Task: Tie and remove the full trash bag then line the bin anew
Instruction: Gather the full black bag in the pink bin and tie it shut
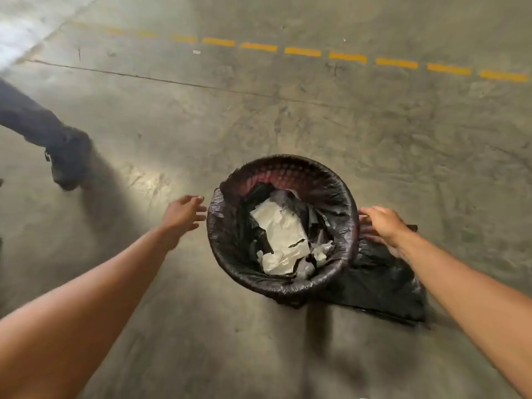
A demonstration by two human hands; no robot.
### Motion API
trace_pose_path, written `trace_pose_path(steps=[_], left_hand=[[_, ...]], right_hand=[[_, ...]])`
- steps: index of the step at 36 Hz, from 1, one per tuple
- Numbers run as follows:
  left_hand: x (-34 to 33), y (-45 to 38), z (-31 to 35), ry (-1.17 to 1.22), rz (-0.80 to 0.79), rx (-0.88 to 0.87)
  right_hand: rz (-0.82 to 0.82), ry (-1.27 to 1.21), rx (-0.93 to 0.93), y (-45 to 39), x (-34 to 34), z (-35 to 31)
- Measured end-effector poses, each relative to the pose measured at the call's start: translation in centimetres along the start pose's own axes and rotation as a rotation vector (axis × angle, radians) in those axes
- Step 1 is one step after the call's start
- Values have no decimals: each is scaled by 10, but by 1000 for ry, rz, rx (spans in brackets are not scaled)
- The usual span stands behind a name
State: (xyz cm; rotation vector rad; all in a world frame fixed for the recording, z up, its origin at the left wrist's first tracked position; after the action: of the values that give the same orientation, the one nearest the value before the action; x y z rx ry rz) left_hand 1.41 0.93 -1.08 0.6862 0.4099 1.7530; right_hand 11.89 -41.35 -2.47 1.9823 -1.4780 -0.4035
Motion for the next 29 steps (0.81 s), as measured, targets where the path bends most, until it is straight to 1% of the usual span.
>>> trace_pose_path(steps=[2, 4, 5, 6, 7, 8, 9, 12, 13, 15, 18, 20, 22, 23, 26, 29], left_hand=[[-8, -23, -14, 11, -16, 27], [-10, -40, -17, 32, -103, 45], [-14, -50, -21, 53, -186, 45], [-19, -57, -24, 75, -265, 25], [-24, -59, -23, 108, -351, -6], [-29, -66, -20, 147, -424, -50], [-29, -66, -17, 169, -474, -43], [-33, -80, -12, 222, -550, -87], [-33, -80, -9, 214, -561, -86], [-31, -82, -7, 203, -543, -62], [-26, -77, -2, 251, -535, -28], [-21, -78, 1, 287, -525, -36], [-25, -73, 7, 260, -536, -46], [-27, -71, 11, 221, -515, -63], [-20, -77, 17, 162, -343, -186], [-7, -100, 12, 153, -192, -223]], right_hand=[[-55, -29, -25, -20, -7, 10], [-132, -28, -70, -41, -8, 15], [-209, -57, -89, -53, -9, 19], [-238, -69, -96, -59, -11, 19], [-304, -105, -94, -62, -13, 17], [-345, -126, -64, -64, -15, 10], [-415, -125, -65, -63, -18, 4], [-495, -114, -21, -69, -18, -4], [-482, -110, -19, -71, -15, -5], [-466, -69, -40, -75, -12, -10], [-482, -13, -24, -83, -2, -19], [-484, -47, -15, -93, 2, -22], [-451, -44, 0, -85, -4, -33], [-455, -46, 14, -84, -5, -38], [-429, -66, 36, -81, -4, -49], [-405, -86, 66, -74, -5, -58]])
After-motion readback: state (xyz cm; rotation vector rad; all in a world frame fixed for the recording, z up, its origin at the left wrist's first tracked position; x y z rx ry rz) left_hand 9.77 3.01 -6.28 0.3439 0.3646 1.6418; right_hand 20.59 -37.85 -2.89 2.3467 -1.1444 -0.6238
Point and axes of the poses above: each hand's wrist, its own y-axis away from the middle knuckle, its own x-axis out of the back of the hand, z = x × y, the point moved 2 cm from there along -y, towards the middle knuckle, and after that the axes turned 11 degrees about -z, right-handed, at the moved point
